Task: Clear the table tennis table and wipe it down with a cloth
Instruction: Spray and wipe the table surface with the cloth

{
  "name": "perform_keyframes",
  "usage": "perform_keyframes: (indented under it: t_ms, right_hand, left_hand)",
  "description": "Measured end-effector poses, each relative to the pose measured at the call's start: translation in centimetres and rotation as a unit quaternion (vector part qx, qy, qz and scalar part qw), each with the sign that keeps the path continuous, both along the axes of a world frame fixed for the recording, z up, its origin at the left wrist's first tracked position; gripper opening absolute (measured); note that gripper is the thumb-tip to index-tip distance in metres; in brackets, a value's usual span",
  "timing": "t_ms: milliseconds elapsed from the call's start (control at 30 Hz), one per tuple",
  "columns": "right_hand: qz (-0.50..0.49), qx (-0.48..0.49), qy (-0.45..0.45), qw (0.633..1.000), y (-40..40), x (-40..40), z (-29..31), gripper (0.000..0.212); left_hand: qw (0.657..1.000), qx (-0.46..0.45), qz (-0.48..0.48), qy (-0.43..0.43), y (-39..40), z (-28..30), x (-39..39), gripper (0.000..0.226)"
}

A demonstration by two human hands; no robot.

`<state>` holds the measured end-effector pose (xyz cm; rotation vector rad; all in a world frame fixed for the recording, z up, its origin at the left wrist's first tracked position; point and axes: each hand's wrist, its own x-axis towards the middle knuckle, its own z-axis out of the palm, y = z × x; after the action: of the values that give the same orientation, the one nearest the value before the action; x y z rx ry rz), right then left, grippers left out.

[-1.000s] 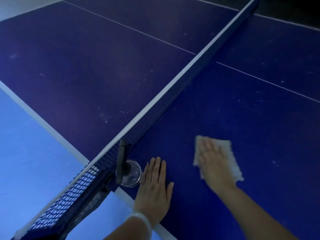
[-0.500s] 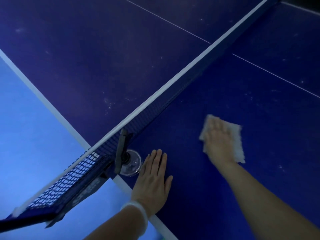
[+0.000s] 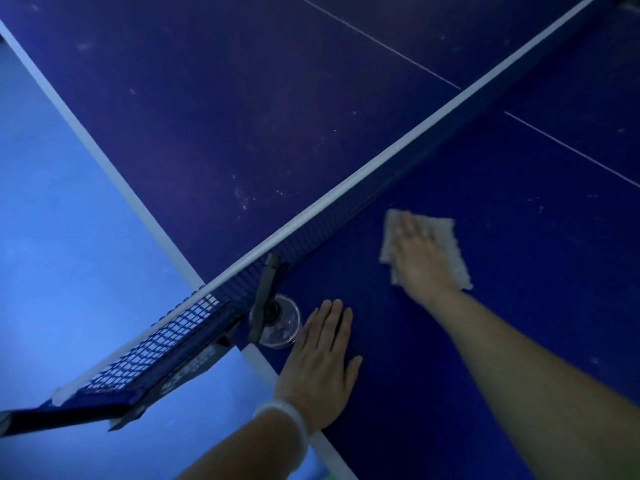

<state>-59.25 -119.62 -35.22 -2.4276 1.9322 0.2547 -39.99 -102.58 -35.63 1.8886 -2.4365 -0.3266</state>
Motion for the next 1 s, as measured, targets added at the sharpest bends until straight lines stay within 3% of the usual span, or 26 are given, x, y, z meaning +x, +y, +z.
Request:
perform_keyframes:
  t_ms: [100,133,167,233,333,467,533,633,733,867,933,1000]
  right_hand:
    - [-0.256,-0.013,-0.079,0.963,0.6,-3.6,0.7,0.064]
    - [-0.288,-0.006,-0.103,0.952,1.4,-3.1,0.7,0.062]
    - [-0.276,-0.010,-0.097,0.956,2.4,-2.0,0.3,0.065]
    - [-0.139,-0.025,-0.078,0.987,4.0,1.6,-0.3,0.078]
    - [0.070,0.002,-0.088,0.994,3.4,5.5,-0.5,0.063]
    - [0.090,0.026,-0.047,0.994,-3.2,4.2,0.7,0.063]
    - [-0.031,0.028,-0.061,0.997,-5.6,1.2,1.2,0.067]
    - [-0.226,0.012,-0.068,0.972,-4.7,-3.9,1.5,0.060]
    - [-0.312,0.013,-0.111,0.944,-0.2,-4.1,1.4,0.060]
    - [-0.112,-0.029,-0.125,0.985,9.4,0.3,-0.2,0.060]
    - [-0.011,-0.004,-0.128,0.992,14.4,0.9,-0.6,0.057]
    - [0.028,0.034,-0.085,0.995,16.4,-2.2,-0.8,0.057]
  left_hand:
    - [1.000,-0.008,0.000,-0.006,0.0,-0.2,0.0,0.062]
    - [1.000,-0.012,-0.001,-0.001,0.0,-0.2,0.0,0.062]
    - [1.000,-0.016,-0.002,0.002,0.0,-0.2,0.0,0.061]
    - [1.000,-0.018,-0.004,0.004,0.0,-0.2,0.0,0.061]
    - [1.000,-0.014,-0.001,0.003,0.0,-0.1,-0.2,0.061]
    - [1.000,-0.014,0.005,0.004,0.0,-0.2,-0.1,0.061]
    - [1.000,-0.018,0.004,0.007,0.1,-0.3,0.0,0.060]
    - [1.000,-0.016,0.001,0.012,0.1,-0.5,0.0,0.061]
    - [1.000,-0.015,0.002,0.010,0.1,-0.5,0.1,0.062]
    - [1.000,-0.018,-0.003,-0.001,0.1,-0.2,0.1,0.062]
    - [1.000,-0.024,-0.008,-0.003,0.0,-0.2,0.1,0.062]
    - [1.000,-0.029,-0.007,-0.001,0.0,-0.2,0.1,0.061]
